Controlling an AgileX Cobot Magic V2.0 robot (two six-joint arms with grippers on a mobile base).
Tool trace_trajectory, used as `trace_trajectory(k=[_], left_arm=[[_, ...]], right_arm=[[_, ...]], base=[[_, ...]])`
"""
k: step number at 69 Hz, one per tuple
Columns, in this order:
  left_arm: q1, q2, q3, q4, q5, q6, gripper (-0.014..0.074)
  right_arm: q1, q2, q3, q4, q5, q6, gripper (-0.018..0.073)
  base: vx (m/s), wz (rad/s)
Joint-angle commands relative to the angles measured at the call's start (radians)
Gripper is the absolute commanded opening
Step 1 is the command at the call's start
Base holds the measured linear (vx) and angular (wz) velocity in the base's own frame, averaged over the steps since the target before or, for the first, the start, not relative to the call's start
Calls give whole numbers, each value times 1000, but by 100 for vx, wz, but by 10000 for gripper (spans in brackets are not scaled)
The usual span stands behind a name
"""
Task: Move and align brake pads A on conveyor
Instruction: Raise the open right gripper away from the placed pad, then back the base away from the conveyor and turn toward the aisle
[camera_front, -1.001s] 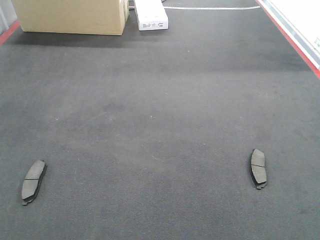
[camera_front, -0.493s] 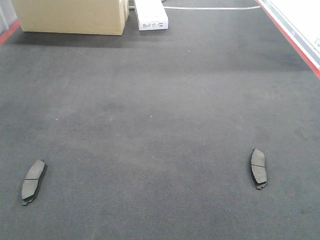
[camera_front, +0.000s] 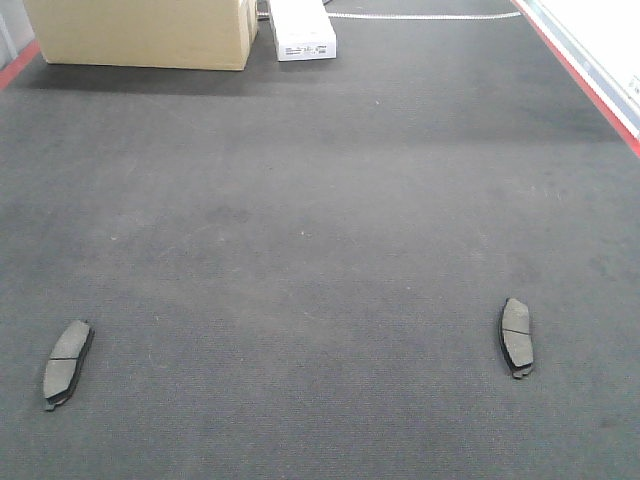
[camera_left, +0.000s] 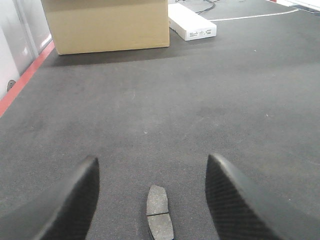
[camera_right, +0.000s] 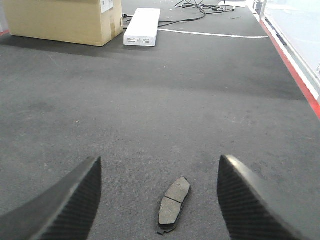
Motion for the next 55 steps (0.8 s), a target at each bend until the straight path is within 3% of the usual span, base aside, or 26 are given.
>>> trace_trajectory(k=[1, 28, 55], left_arm=[[-3, 9, -24, -11, -71, 0, 433], [-3, 16, -24, -11, -71, 0, 433], [-3, 16, -24, -11, -72, 0, 433]], right_arm=[[-3, 10, -25, 4, -77, -6, 484], [-3, 10, -25, 5, -73, -6, 484], [-3, 10, -25, 5, -73, -6, 484]], base=[[0, 0], [-6, 4], [-37, -1]])
